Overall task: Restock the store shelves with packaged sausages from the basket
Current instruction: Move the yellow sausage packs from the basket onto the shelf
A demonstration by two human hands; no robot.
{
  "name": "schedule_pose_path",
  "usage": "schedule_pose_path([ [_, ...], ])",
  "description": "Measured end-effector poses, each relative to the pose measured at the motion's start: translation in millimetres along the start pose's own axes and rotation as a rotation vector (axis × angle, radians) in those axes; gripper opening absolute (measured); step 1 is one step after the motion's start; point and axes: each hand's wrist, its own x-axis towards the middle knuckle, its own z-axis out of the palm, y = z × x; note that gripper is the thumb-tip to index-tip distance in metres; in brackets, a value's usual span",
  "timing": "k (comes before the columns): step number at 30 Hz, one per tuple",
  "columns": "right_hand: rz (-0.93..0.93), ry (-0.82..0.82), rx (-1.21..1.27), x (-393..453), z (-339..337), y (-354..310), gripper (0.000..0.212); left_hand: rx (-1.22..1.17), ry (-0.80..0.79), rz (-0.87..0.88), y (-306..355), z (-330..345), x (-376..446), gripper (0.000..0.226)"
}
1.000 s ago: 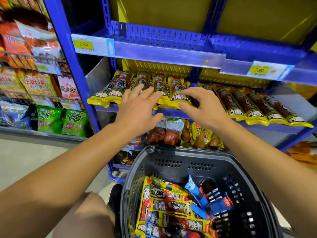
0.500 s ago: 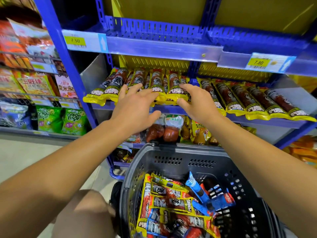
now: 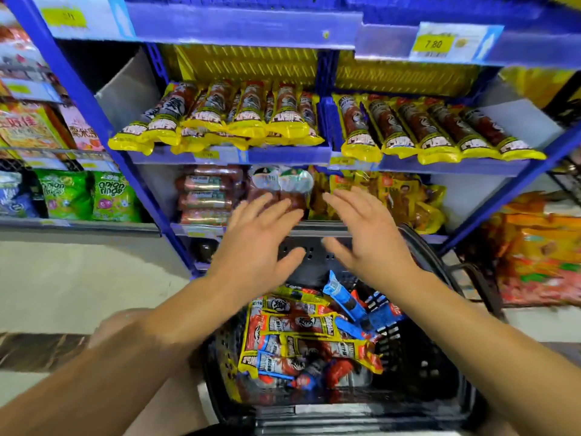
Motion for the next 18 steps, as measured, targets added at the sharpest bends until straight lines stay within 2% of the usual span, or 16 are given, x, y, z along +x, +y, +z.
schedule_pose_path([
  [9, 0.136, -0.421, -0.024, -95, 92, 57, 0.072, -0.005, -0.358, -0.059, 5, 105, -29, 0.068],
  [12, 0.206, -0.527, 0.033, -110, 127, 68, 0.072, -0.017, -0.397, -0.092, 2, 127, -39, 0.068],
  [16, 0.27, -0.652, 0.107, -117, 174, 76, 0.073, 0.091, -0.486, -0.036, -8, 149, -48, 0.068],
  [18, 0.287, -0.687, 0.131, -115, 197, 77, 0.073, 0.049, -0.516, -0.062, -13, 158, -51, 0.068],
])
